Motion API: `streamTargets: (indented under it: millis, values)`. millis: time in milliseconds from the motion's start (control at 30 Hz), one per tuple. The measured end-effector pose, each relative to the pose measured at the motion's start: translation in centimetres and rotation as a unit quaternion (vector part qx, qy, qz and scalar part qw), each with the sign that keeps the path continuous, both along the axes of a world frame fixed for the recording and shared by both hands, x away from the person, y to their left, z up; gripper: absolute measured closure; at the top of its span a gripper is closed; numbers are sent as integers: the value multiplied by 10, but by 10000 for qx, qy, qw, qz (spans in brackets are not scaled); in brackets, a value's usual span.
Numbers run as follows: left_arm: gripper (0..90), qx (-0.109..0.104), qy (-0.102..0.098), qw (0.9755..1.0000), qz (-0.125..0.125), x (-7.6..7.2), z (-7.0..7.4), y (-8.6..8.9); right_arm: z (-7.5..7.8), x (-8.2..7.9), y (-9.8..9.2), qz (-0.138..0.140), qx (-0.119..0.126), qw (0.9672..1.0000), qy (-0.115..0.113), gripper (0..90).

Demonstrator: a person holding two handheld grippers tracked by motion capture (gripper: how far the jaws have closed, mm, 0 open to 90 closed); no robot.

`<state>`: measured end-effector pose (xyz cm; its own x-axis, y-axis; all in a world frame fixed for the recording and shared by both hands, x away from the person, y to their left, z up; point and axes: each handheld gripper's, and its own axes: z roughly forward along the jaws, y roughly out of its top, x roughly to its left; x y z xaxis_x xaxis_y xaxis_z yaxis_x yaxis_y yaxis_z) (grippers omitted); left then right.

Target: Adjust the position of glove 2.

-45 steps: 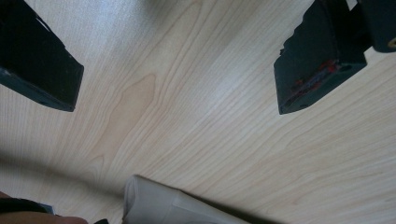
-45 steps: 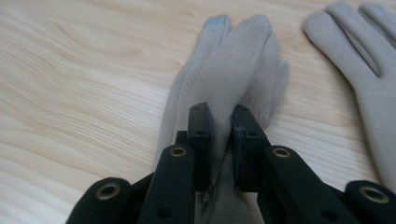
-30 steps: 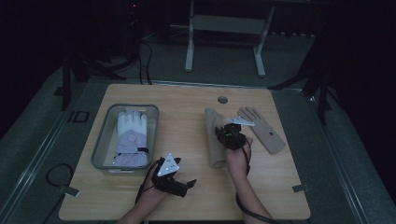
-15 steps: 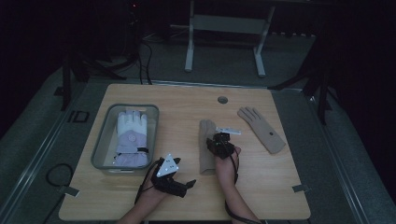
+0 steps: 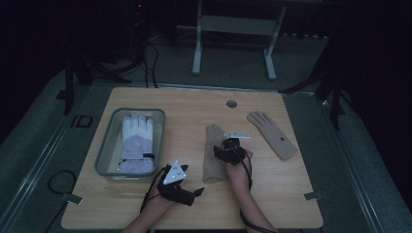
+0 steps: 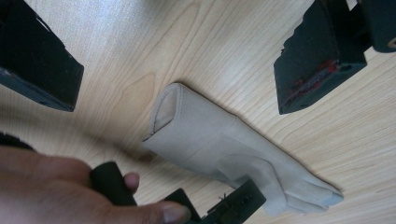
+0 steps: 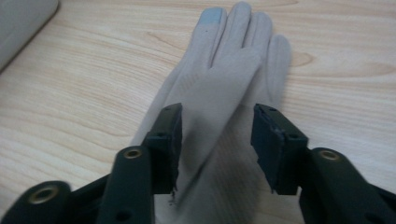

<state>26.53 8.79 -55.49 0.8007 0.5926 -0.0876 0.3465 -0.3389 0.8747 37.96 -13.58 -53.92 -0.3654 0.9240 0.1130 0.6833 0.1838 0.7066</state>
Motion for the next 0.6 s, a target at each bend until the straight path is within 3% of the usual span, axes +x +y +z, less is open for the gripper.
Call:
streamTargets:
  millis: [200, 333, 600]
  values:
    - [15, -42, -16, 10000, -41, 0, 0, 0, 14, 4, -21, 252, -186, 9994, -108, 516]
    - [15, -75, -9, 10000, -52, 0, -1, 0, 18, 6, -36, 499, -434, 9977, -141, 515]
    - [15, -103, -7, 9999, -67, 0, -1, 0, 28, 12, -70, 613, -583, 9962, -187, 513]
